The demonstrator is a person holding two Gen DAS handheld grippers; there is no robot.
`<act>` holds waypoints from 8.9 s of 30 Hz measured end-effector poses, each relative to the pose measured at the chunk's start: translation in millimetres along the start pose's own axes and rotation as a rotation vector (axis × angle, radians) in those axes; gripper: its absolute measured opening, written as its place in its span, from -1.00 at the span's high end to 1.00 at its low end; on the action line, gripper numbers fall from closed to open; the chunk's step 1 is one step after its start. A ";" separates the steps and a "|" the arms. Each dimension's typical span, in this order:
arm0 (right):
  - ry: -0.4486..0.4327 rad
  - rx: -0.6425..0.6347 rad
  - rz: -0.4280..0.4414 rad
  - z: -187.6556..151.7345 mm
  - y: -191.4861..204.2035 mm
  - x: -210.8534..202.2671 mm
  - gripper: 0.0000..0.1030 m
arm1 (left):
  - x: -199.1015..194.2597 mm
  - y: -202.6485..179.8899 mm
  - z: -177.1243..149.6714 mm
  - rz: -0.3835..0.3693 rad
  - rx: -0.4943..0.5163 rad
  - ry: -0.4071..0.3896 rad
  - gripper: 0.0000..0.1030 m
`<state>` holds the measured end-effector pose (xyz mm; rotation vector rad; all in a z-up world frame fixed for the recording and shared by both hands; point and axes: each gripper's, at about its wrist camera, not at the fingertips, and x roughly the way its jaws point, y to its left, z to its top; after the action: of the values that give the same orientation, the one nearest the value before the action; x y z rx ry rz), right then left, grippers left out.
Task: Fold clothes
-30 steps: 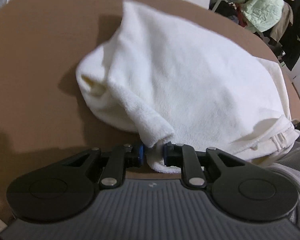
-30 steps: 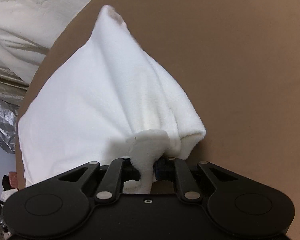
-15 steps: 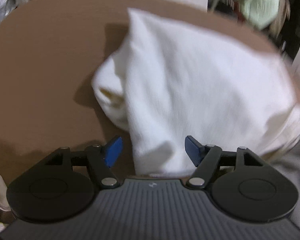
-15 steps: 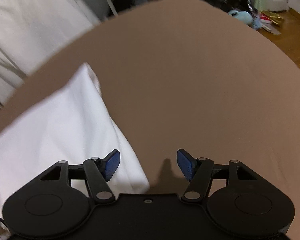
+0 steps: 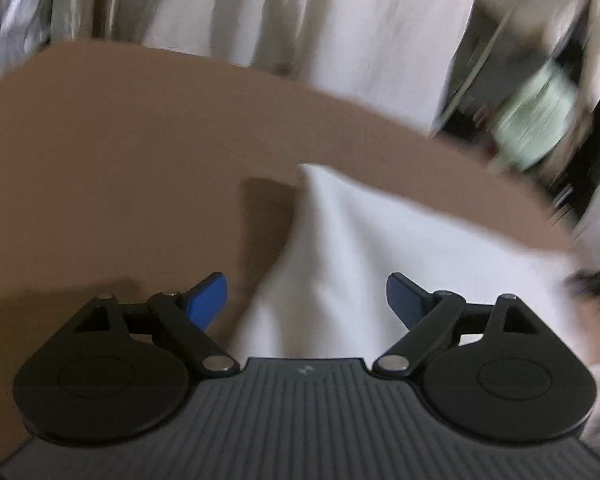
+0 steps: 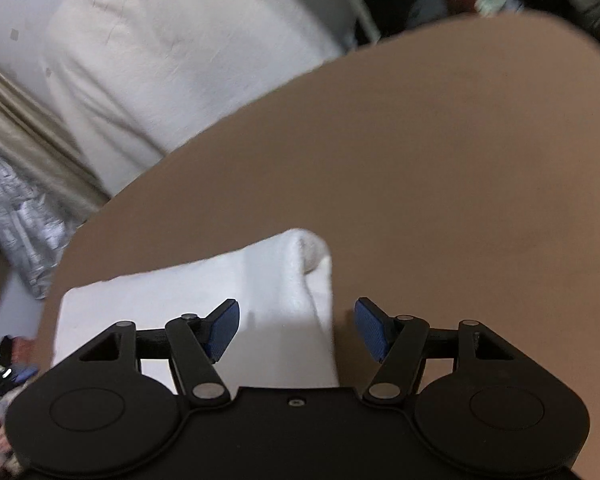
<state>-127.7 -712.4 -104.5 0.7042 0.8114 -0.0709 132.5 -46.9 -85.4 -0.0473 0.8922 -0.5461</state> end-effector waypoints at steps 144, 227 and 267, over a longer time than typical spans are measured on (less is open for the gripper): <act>0.101 -1.174 -0.253 -146.1 250.1 22.5 -0.21 | 34.1 -84.4 -30.2 0.013 -0.222 0.067 -0.20; -0.262 0.104 -0.150 -69.3 -17.8 -46.0 -0.54 | 24.2 -245.9 -58.7 0.000 0.153 0.039 -0.73; 0.235 -1.068 0.029 -13.9 463.4 163.9 0.13 | 26.3 -37.9 -15.9 -0.125 -0.487 -0.209 -0.40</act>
<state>125.0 -313.0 31.2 -0.2948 0.9201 0.4547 117.4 -89.1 -104.7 -0.5955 0.8038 -0.4199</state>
